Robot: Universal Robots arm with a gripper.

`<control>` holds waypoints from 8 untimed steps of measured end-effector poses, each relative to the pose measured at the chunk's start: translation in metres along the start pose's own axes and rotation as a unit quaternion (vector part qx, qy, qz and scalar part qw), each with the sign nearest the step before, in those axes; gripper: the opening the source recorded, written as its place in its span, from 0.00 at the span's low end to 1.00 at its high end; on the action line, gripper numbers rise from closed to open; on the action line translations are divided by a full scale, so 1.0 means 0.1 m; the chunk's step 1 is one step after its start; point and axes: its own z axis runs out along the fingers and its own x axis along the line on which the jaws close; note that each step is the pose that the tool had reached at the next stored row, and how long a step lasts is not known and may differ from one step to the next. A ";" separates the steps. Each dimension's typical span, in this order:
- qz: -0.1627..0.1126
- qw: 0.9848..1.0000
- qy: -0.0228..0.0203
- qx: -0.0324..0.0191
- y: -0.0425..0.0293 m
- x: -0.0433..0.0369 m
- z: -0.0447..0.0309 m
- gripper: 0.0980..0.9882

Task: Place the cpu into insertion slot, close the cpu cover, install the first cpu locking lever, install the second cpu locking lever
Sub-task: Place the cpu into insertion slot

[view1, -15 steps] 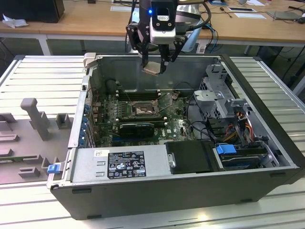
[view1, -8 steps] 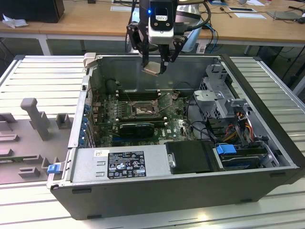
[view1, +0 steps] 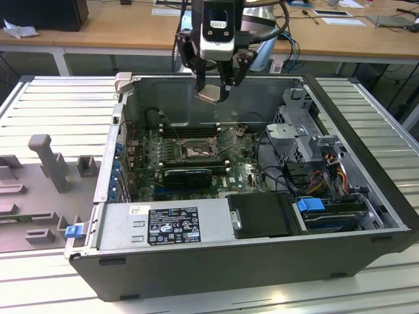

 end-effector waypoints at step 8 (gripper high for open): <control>0.022 1.000 -0.002 0.000 0.000 0.000 0.000 0.48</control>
